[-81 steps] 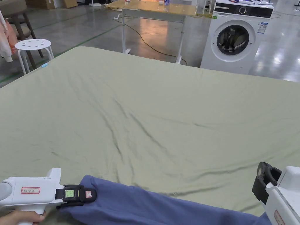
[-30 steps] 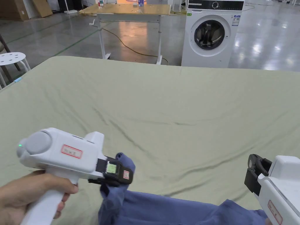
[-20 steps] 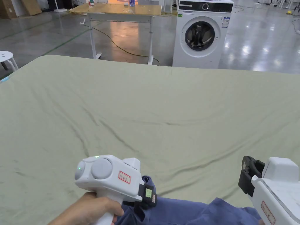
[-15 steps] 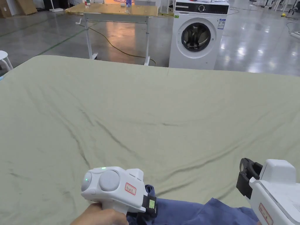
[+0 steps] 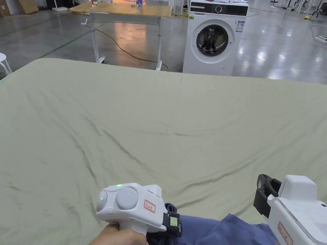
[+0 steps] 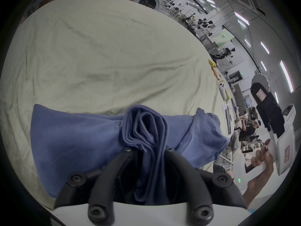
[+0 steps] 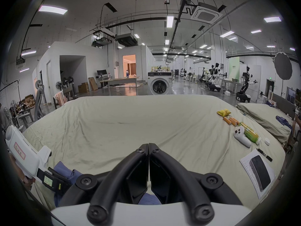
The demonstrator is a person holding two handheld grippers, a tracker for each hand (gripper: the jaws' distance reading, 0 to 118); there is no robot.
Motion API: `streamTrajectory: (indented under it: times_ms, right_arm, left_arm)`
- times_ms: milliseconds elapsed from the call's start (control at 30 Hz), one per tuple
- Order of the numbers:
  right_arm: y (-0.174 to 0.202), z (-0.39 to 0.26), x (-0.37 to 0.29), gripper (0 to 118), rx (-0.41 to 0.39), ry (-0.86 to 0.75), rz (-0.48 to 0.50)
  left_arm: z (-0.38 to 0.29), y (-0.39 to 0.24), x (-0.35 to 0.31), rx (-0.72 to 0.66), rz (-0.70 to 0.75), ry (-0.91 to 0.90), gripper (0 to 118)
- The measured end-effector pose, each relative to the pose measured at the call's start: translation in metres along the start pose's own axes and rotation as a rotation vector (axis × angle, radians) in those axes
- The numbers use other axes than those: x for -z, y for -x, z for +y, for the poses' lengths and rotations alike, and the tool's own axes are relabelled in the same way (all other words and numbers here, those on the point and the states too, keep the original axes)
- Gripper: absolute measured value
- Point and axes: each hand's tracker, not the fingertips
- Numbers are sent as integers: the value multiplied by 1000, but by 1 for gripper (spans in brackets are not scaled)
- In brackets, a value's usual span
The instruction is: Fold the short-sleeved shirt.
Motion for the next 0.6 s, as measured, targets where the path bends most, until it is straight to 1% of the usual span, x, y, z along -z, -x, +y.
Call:
streamTrajectory:
  times_ms: [100, 133, 200, 300, 333, 400, 433, 500, 533, 600]
  right_arm:
    - [-2, -1, -2, 0, 1, 3, -2]
    - [-3, -1, -2, 0, 1, 3, -4]
    - [-5, -2, -3, 0, 5, 3, -9]
    - [-7, -3, -4, 0, 17, 3, -11]
    - [-8, -4, -5, 0, 18, 3, -12]
    - [-8, -5, -6, 0, 18, 5, -14]
    - [-8, -6, -6, 0, 19, 6, -14]
    - [-8, -7, -7, 0, 21, 9, -13]
    - [-8, -8, -7, 0, 21, 11, -12]
    - [-7, -9, -6, 0, 20, 15, -10]
  left_arm:
    - [3, -4, -14, 24, -34, -11, 40]
    - [3, -5, -22, 34, -51, -24, 43]
    - [7, -4, -34, 41, -62, -43, 43]
    - [9, 0, -48, 84, -51, -89, 40]
    - [9, 3, -49, 90, -32, -100, 35]
    - [7, 7, -44, 85, 15, -92, 22]
    - [4, 9, -40, 98, 31, -78, 17]
    - [-5, 11, -29, 128, 46, -23, 14]
    - [-10, 10, -22, 139, 35, 12, 11]
    - [-22, 8, -11, 153, -4, 71, 10]
